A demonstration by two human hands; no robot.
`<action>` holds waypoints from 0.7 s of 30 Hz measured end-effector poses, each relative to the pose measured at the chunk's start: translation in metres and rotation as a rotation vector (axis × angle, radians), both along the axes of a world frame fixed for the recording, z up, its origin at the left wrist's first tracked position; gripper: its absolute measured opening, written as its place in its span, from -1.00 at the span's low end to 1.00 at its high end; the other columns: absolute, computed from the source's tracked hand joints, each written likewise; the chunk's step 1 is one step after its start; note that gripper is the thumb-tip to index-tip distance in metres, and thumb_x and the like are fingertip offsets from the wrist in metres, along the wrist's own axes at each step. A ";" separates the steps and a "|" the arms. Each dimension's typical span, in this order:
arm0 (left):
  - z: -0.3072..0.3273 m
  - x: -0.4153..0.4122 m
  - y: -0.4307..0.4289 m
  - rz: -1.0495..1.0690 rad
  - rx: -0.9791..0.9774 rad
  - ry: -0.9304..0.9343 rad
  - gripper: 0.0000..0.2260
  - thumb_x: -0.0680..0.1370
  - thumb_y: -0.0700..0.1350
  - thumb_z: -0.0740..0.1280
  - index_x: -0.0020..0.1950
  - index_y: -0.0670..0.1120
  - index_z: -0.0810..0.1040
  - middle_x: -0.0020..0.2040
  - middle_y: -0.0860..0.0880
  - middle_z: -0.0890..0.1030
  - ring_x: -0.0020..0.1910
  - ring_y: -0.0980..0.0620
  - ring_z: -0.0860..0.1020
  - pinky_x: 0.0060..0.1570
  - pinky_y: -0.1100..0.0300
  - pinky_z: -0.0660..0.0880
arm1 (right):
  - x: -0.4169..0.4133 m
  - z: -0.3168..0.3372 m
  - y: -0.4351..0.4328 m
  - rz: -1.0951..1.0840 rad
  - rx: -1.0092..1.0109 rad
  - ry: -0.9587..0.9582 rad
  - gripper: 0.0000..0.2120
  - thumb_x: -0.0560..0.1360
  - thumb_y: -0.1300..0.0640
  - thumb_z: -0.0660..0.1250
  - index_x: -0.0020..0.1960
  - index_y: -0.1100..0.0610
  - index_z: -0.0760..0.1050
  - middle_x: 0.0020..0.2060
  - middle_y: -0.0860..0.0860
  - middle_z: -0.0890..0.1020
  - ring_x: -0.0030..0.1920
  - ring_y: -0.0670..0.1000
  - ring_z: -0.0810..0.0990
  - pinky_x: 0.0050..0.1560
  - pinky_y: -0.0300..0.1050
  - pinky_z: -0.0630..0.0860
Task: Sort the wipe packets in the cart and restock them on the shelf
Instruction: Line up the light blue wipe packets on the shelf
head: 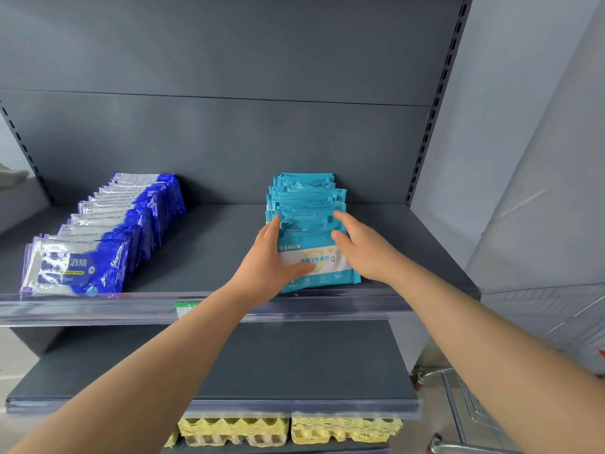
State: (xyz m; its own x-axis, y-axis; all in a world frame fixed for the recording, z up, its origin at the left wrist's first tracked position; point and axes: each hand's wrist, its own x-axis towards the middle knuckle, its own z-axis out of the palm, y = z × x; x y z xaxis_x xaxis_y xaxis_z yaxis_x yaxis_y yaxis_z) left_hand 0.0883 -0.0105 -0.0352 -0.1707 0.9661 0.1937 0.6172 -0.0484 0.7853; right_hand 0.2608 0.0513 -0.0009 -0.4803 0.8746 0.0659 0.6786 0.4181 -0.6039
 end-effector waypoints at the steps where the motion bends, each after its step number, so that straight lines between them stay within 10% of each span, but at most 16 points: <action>1: -0.002 -0.002 0.001 0.000 0.005 0.004 -0.13 0.37 0.08 0.52 0.53 0.07 0.09 0.34 0.19 0.30 0.26 0.19 0.37 0.30 0.20 0.34 | -0.001 0.000 0.001 0.002 -0.021 0.023 -0.50 0.66 0.00 0.00 0.56 0.00 -0.03 0.29 0.03 0.45 -0.15 0.12 0.58 -0.16 0.01 0.50; 5: -0.011 -0.010 -0.005 -0.001 0.016 0.017 -0.12 0.37 0.07 0.52 0.47 0.20 -0.02 0.25 0.21 0.32 0.21 0.12 0.44 0.18 0.13 0.45 | 0.008 -0.005 0.001 -0.020 -0.087 0.054 -0.52 0.64 -0.04 0.00 0.52 -0.04 -0.01 0.42 0.01 0.37 0.27 0.06 0.48 0.24 0.12 0.46; 8: -0.013 -0.014 -0.007 -0.074 -0.037 -0.035 -0.03 0.45 0.02 0.47 0.51 0.12 -0.27 0.22 0.31 0.37 0.22 0.12 0.47 0.15 0.18 0.46 | 0.009 -0.009 -0.004 -0.042 -0.185 0.066 -0.43 0.57 -0.16 -0.02 0.52 -0.04 -0.06 0.25 0.08 0.52 0.20 0.16 0.53 0.21 0.25 0.46; 12: -0.017 -0.014 -0.002 -0.134 -0.085 -0.041 -0.23 0.44 0.09 0.42 0.45 0.12 -0.02 0.33 0.13 0.43 0.26 0.11 0.47 0.27 0.01 0.44 | 0.000 -0.011 -0.007 -0.025 -0.233 0.030 -0.33 0.56 -0.16 -0.01 0.55 -0.05 -0.24 0.34 0.15 0.45 0.31 0.24 0.44 0.30 0.29 0.37; 17: -0.006 -0.020 -0.002 -0.108 -0.022 -0.061 -0.02 0.48 0.01 0.44 0.52 0.12 -0.33 0.43 0.17 0.09 0.43 0.19 0.14 0.39 0.16 0.20 | 0.005 -0.005 -0.004 -0.053 -0.200 0.072 -0.35 0.62 -0.07 0.00 0.54 -0.01 -0.32 0.52 -0.07 0.16 0.38 0.09 0.38 0.33 0.07 0.38; 21: -0.014 -0.021 -0.001 -0.165 -0.088 -0.007 -0.11 0.51 0.04 0.39 0.53 0.13 -0.26 0.50 0.07 0.24 0.40 0.06 0.34 0.37 0.11 0.31 | -0.006 -0.006 -0.008 -0.025 -0.208 0.013 -0.38 0.63 -0.04 -0.02 0.55 0.02 -0.29 0.46 0.10 0.30 0.28 0.27 0.45 0.14 0.10 0.47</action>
State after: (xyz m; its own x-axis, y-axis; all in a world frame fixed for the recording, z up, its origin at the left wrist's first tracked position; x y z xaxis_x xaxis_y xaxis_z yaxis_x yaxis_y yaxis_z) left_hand 0.0678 -0.0117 -0.0489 -0.0091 0.9942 0.1069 0.6007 -0.0800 0.7954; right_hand 0.2552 0.0433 -0.0068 -0.4582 0.8818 -0.1115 0.6791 0.2663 -0.6840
